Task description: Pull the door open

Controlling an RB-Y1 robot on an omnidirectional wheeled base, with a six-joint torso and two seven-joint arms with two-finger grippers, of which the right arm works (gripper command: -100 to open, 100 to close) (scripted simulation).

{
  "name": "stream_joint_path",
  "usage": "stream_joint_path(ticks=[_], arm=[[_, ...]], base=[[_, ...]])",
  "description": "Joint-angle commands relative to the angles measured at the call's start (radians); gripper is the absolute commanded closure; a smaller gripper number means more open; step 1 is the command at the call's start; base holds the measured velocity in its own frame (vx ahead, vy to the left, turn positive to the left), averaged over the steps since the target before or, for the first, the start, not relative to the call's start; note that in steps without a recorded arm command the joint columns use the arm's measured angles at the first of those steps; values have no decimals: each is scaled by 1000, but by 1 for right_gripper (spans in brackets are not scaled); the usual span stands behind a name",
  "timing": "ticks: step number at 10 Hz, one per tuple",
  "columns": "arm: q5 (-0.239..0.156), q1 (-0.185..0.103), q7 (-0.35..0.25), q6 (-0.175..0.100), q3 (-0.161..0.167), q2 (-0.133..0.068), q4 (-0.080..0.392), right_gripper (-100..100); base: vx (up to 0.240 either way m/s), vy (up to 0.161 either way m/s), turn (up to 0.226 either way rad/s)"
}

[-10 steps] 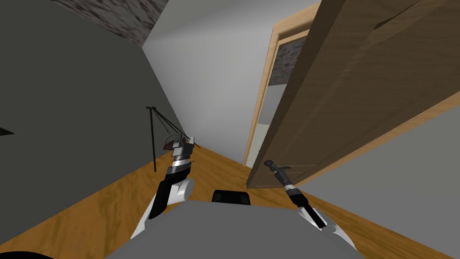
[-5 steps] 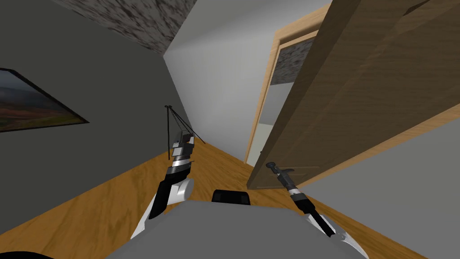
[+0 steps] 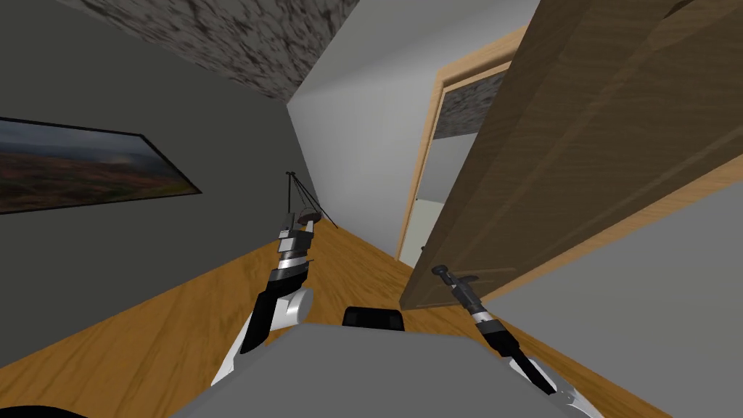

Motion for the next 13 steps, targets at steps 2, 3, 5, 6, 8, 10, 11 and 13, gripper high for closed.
stream_joint_path(ticks=[2,3,5,6,8,10,11,13], arm=[[-4,8,-5,-26,7,-7,14,100],[-6,11,-7,-37,10,-10,20,100],[-10,18,-11,-62,17,-16,34,100],[-12,22,-13,-74,20,-19,40,100],[-14,27,-16,-92,25,-24,50,100],[-18,33,-20,-112,30,-29,61,100],[-19,35,-21,-121,33,-32,66,100],[1,17,-26,-103,29,-17,67,100]], base=[[-174,-69,207],[-214,-90,155],[-193,-105,178],[-212,-68,190],[-190,-94,131],[-189,-67,160],[-191,-83,142],[-126,-29,61]])
